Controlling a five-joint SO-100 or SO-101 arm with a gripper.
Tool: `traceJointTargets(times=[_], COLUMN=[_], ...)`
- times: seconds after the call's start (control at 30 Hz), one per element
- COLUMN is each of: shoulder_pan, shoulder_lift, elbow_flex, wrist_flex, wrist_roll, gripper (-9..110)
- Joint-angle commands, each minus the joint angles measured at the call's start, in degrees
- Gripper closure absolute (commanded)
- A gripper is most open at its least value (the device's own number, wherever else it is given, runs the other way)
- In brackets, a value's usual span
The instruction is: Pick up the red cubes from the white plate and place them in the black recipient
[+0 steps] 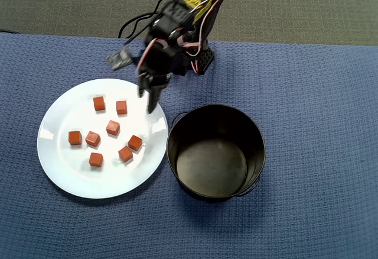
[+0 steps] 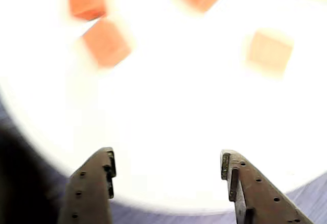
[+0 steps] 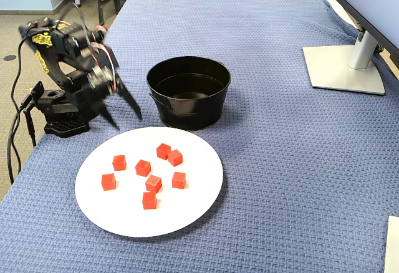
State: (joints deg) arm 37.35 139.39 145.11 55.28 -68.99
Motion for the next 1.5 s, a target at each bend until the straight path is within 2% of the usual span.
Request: traceJointTargets(times=[0.0, 0.23, 0.47, 0.63, 1.0, 1.2, 1.47], shoulder_pan=[7.2, 13.5, 14.9, 13.7, 11.0, 10.9, 11.5], shoulder_lift=[-12.8, -23.2, -26.9, -28.5, -27.2, -27.3, -28.7], elbow_flex=[-6.8, -8.0, -6.7, -6.9, -10.6, -9.9, -7.4], wrist_flex=[-9.2, -19.2, -21.4, -22.6, -13.9, -13.4, -18.5], wrist_roll=[-11.1, -14.5, -14.2, -7.7, 8.3, 10.0, 9.7], gripper=[80, 79, 79, 84, 86, 88, 91])
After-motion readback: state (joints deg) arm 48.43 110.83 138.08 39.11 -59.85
